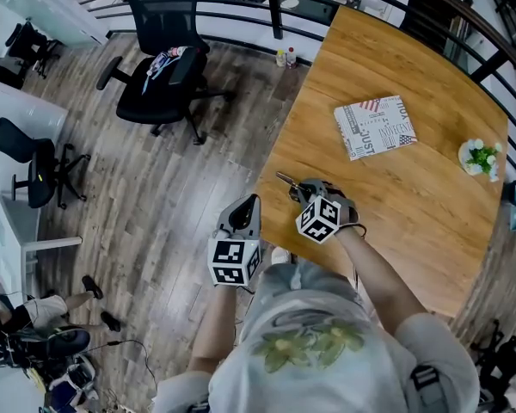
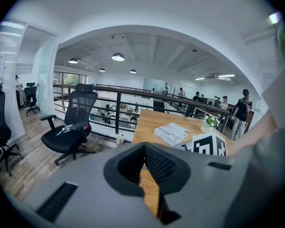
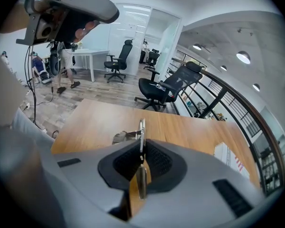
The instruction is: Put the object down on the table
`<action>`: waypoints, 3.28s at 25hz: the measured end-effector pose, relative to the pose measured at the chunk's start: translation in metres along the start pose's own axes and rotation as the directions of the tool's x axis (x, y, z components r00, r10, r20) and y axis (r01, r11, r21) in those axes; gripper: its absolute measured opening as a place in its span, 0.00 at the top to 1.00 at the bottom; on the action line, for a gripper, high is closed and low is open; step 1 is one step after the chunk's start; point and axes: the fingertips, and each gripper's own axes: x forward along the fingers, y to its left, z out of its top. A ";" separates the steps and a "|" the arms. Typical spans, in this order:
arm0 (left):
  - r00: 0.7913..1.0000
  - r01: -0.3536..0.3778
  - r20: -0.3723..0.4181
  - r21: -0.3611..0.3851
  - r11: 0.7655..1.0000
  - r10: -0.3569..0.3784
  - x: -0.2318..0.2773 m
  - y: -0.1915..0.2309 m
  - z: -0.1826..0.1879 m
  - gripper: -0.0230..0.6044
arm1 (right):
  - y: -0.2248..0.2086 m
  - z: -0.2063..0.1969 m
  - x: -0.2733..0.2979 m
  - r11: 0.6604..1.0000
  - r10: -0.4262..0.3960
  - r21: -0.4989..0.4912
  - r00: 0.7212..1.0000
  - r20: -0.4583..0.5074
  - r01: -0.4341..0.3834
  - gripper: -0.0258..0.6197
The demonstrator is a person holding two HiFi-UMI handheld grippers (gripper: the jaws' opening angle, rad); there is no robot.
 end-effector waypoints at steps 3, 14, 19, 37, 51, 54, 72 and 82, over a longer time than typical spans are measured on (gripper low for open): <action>1.000 0.003 -0.007 0.000 1.000 -0.003 0.001 -0.001 -0.002 0.94 | 0.008 0.000 0.003 1.000 0.024 0.002 1.000 -0.011 -0.024 0.89; 1.000 -0.002 -0.010 -0.005 1.000 0.002 0.004 0.002 -0.004 0.94 | 0.022 -0.004 0.007 0.999 0.033 -0.031 0.999 -0.014 -0.033 0.82; 1.000 0.001 -0.012 -0.013 1.000 -0.001 0.005 0.002 -0.005 0.94 | 0.026 -0.005 0.008 0.999 0.025 -0.041 1.000 -0.012 -0.025 0.81; 1.000 -0.008 -0.017 -0.016 1.000 0.008 -0.001 0.002 -0.011 0.94 | 0.041 -0.008 0.011 0.999 0.025 -0.028 1.000 -0.008 -0.025 0.69; 1.000 0.017 0.002 -0.001 1.000 -0.017 -0.003 -0.009 -0.009 0.94 | 0.033 0.027 -0.032 0.995 0.010 0.096 0.991 0.133 -0.023 0.72; 1.000 0.025 0.008 0.005 1.000 -0.025 -0.003 -0.012 -0.006 0.94 | 0.024 0.036 -0.049 0.991 -0.013 0.134 0.985 0.172 -0.010 0.74; 0.994 0.094 0.053 0.041 0.995 -0.096 -0.002 -0.042 0.012 0.94 | -0.012 0.068 -0.151 0.935 -0.148 0.356 0.920 0.364 0.009 0.95; 0.988 0.137 0.068 0.037 0.990 -0.139 -0.005 -0.060 0.016 0.94 | -0.007 0.075 -0.180 0.932 -0.156 0.364 0.903 0.400 -0.001 0.95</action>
